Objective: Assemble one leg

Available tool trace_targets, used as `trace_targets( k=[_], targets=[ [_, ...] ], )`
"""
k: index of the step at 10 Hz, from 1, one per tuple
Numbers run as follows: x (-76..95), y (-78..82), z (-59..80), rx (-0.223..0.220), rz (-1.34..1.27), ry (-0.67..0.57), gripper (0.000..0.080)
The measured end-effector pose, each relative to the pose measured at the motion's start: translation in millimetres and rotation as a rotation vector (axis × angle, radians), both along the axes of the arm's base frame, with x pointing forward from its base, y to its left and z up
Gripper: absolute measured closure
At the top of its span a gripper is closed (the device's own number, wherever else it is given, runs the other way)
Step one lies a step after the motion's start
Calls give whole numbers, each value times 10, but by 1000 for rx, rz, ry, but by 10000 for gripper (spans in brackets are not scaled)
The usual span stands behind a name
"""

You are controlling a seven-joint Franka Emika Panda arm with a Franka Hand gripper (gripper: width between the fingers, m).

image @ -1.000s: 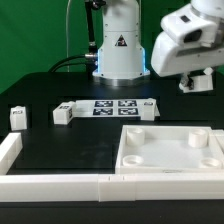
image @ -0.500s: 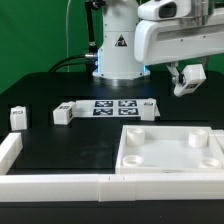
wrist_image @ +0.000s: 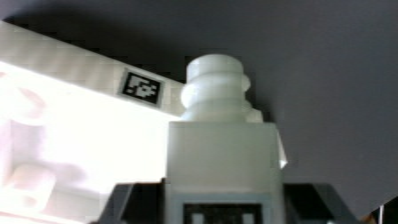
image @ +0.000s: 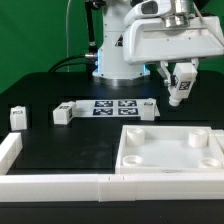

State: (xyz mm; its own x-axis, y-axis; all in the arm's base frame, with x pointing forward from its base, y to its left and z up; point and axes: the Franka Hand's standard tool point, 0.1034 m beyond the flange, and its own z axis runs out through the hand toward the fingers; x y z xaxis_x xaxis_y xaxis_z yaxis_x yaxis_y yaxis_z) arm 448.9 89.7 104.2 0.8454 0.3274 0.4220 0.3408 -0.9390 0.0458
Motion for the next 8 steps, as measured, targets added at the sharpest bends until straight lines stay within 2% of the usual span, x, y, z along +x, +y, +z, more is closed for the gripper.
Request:
trace_targets(
  k=[2, 3, 4, 6, 8],
  targets=[
    [250, -152, 101, -7, -15, 22, 511],
    [435, -54, 98, 5, -6, 22, 511],
    [655, 130, 80, 21, 16, 8, 511],
    [953, 269, 61, 39, 27, -10, 511],
    [933, 260, 43, 40, 23, -6, 511]
  ],
)
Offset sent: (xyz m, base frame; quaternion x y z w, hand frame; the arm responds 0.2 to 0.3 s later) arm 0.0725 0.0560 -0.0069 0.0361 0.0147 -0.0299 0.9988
